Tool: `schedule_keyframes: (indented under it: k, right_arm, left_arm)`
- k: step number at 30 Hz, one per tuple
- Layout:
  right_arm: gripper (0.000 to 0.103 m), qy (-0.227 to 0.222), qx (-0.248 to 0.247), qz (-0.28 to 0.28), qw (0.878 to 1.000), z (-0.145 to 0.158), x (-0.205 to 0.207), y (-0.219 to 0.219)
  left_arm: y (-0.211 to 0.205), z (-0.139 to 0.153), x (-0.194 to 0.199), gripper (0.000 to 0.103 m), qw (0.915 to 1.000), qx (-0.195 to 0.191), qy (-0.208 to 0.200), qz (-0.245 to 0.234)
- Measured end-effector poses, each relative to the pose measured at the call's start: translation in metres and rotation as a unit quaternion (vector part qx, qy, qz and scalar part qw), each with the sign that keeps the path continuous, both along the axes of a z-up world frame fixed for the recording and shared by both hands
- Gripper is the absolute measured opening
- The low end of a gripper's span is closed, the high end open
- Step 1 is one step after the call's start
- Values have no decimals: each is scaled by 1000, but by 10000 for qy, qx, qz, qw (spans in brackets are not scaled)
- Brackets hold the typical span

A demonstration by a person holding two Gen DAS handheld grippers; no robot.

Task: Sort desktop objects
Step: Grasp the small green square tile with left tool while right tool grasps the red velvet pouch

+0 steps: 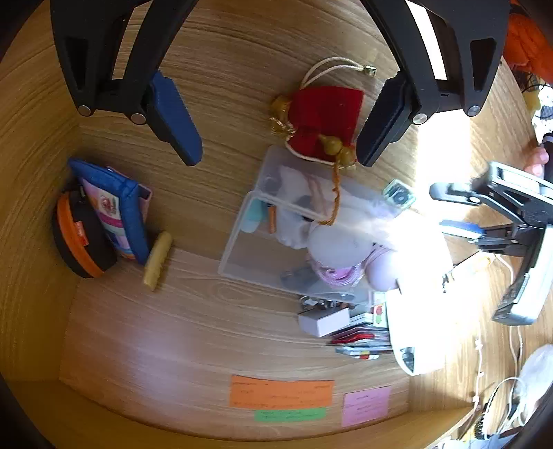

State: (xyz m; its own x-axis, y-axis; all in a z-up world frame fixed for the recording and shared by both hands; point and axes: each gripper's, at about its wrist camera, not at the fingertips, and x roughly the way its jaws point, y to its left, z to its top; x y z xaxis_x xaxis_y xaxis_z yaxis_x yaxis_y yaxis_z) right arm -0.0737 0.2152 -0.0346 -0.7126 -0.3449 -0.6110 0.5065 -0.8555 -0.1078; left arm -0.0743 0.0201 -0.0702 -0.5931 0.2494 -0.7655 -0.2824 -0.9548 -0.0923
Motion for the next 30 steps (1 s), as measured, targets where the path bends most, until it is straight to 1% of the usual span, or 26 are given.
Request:
schedule_keyframes:
  k: [1, 2, 3, 4, 6, 8, 14, 16, 17, 18, 21, 26, 30]
  right_arm:
    - [77, -42, -17, 80, 10000, -1, 1, -2]
    - [69, -114, -18, 171, 9998, -3, 1, -5]
    - [63, -192, -14, 270, 9994, -5, 1, -8]
    - [62, -259, 2, 367, 9990, -7, 0, -12]
    - [56, -311, 53, 473, 9984, -12, 0, -19]
    - [53, -389, 98, 628, 9972, -16, -3, -26]
    - [52, -458, 252, 919, 9944, -24, -10, -45]
    - [45, -526, 307, 999, 9931, -28, -13, -50]
    - [38, -562, 357, 1010, 9927, -30, -15, -52]
    - [33, -595, 403, 1009, 9923, -32, -17, -53]
    - [28, -657, 476, 1015, 9915, -38, -22, -56]
    - [27, -746, 511, 1119, 9896, -41, -24, -59]
    - [27, -1041, 634, 1157, 9858, -50, -30, -64]
  left_arm:
    - [2, -1, -1, 73, 10000, 11, -14, -15]
    - [4, -2, -3, 73, 10000, 25, -32, -31]
    - [6, -3, -4, 72, 10000, 48, -59, -44]
    - [7, -4, -6, 69, 9999, 55, -92, -45]
    - [9, -6, -11, 65, 9998, 1, -174, -13]
    - [9, -9, -15, 64, 9997, -37, -251, 23]
    - [10, -13, -24, 62, 9992, -34, -386, 67]
    - [12, -14, -27, 62, 9992, -60, -385, 42]
    - [13, -15, -28, 62, 9992, -73, -393, 24]
    - [15, -16, -30, 62, 9991, -84, -410, 7]
    - [19, -17, -32, 62, 9992, -152, -367, -6]
    - [27, -17, -32, 62, 9991, -235, -339, -75]
    - [30, -18, -32, 62, 9992, -261, -295, -66]
